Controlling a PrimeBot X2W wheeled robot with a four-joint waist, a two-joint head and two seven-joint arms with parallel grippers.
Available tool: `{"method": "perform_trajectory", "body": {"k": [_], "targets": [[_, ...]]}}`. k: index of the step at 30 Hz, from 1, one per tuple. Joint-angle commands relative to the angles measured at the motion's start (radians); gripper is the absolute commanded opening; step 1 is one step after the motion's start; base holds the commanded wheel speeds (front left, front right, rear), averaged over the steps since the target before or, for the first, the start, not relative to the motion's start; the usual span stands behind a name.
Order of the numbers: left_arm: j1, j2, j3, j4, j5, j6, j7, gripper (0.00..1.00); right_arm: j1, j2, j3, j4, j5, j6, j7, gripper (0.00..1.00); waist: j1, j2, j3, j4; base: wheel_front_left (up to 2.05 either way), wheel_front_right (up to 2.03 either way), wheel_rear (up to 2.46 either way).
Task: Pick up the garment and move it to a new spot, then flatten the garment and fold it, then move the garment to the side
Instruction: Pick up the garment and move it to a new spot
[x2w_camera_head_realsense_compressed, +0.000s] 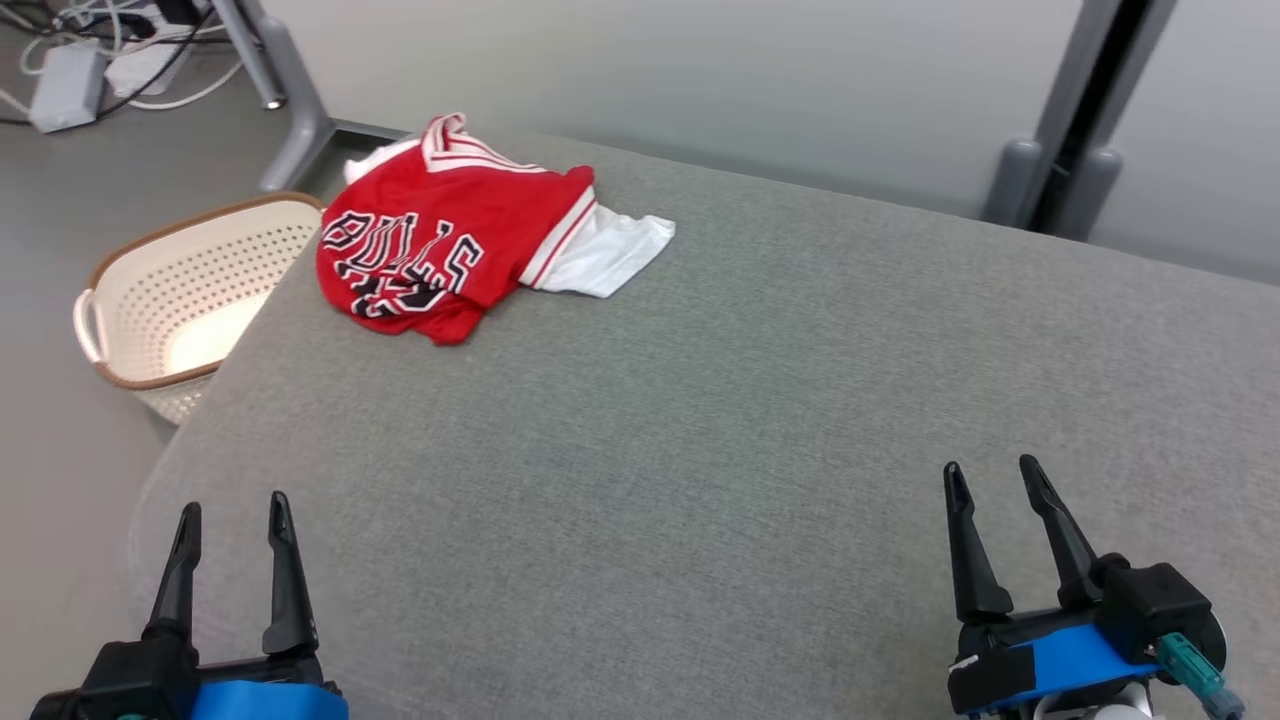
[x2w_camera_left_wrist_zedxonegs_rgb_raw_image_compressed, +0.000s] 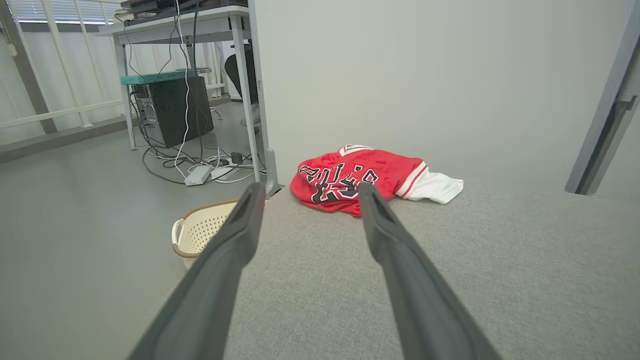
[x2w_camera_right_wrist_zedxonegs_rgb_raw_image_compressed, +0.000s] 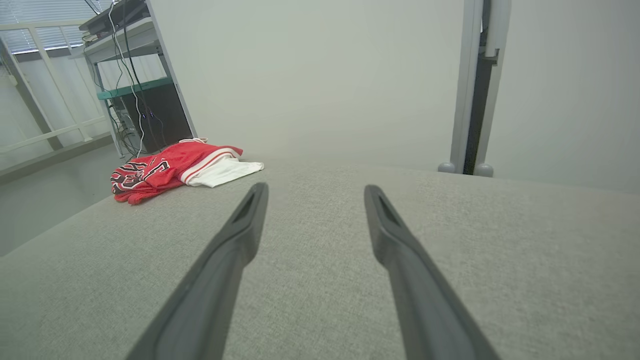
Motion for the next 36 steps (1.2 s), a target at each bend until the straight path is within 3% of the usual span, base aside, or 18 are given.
{"method": "perform_trajectory", "body": {"k": [1, 9, 20, 27, 36], "targets": [[0.015, 0.003, 0.006, 0.001, -0.005, 0.004, -0.003, 1.00, -0.006, -0.007, 0.002, 0.004, 0.000, -0.001, -0.001, 1.00, 0.0000, 0.0000, -0.001, 0.049, 0.00, 0.00, 0.00], [0.020, 0.003, 0.018, 0.004, -0.010, 0.006, -0.003, 1.00, -0.016, -0.011, 0.015, 0.018, 0.005, -0.001, -0.001, 1.00, 0.0000, 0.0000, -0.005, 0.068, 0.00, 0.00, 0.00], [-0.218, 0.021, 0.059, 0.038, -0.022, -0.032, -0.003, 1.00, -0.062, -0.057, -0.011, -0.017, -0.026, -0.001, 0.004, 1.00, 0.0000, 0.0000, 0.089, -0.021, 0.00, 0.00, 0.00], [-0.457, 0.083, 0.097, 0.121, -0.033, -0.061, -0.003, 1.00, -0.122, -0.109, -0.024, -0.083, -0.058, -0.001, 0.030, 1.00, 0.0000, 0.0000, 0.211, -0.099, 0.00, 0.00, 0.00], [-0.785, 0.222, 0.137, 0.315, -0.049, -0.081, 0.007, 1.00, -0.203, -0.156, -0.065, -0.209, -0.098, -0.001, 0.072, 1.00, 0.0000, 0.0000, 0.393, -0.214, 0.00, 0.00, 0.00]]}}
